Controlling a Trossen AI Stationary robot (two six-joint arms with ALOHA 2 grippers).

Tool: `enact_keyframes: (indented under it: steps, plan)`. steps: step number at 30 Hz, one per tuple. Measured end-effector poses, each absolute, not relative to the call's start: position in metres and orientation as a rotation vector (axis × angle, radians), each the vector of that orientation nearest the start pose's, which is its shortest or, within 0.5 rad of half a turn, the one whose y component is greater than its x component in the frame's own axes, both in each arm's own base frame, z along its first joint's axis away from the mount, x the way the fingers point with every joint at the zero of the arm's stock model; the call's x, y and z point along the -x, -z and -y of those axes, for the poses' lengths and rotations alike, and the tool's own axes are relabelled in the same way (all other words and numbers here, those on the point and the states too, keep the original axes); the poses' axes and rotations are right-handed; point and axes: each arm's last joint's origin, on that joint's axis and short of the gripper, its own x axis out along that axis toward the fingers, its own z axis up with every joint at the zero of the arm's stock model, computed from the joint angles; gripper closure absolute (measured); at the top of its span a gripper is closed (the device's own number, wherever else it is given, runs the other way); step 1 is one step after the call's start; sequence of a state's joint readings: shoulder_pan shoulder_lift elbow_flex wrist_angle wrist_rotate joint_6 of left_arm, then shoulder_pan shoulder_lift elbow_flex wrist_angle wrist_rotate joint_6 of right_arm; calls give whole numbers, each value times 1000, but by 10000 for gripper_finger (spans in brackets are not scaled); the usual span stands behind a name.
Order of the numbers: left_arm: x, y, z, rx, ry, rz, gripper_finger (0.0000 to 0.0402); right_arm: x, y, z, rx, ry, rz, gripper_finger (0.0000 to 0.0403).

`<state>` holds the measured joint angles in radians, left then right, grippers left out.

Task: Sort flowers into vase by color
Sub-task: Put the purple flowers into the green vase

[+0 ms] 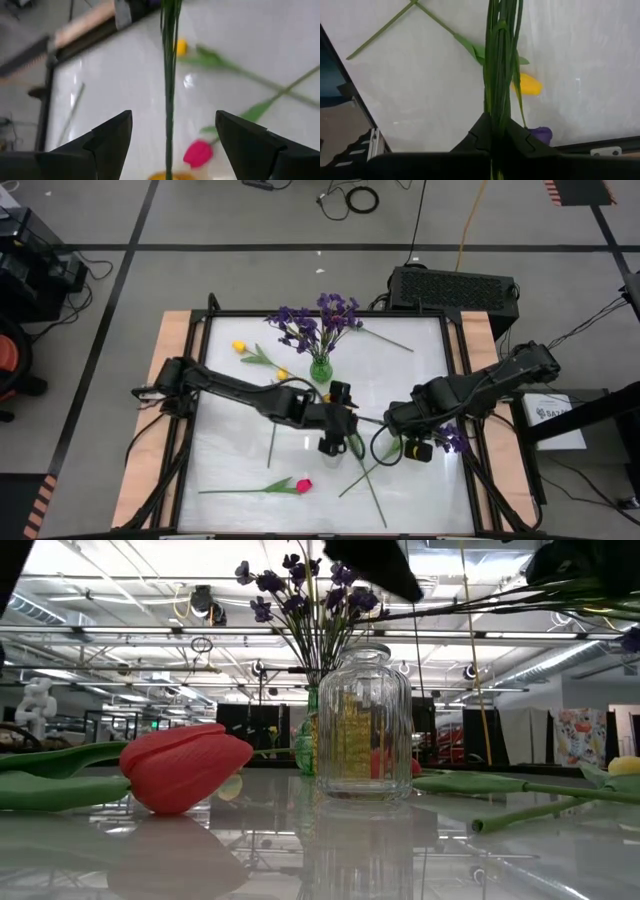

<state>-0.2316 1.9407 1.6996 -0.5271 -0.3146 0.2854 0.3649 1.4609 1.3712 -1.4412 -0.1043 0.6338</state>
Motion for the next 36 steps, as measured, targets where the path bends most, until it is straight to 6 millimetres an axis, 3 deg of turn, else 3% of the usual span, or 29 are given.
enact_keyframes:
  steps: [8,20,28,32,36]
  plan:
    - [-432,-279,73,-388,14,-797,132,-227,-307,-90,-283,110,-1569,397]
    - [-431,-271,70,-386,29,-853,258,-231,-307,-85,-265,120,-1544,397]
    - [-430,-270,70,-391,38,-865,386,-233,-307,-80,-256,141,-1524,395]
    - [-428,-272,70,-387,36,-870,384,-234,-307,-81,-267,149,-1510,380]
    - [-423,-271,69,-391,40,-911,389,-237,-308,-82,-279,148,-1478,328]
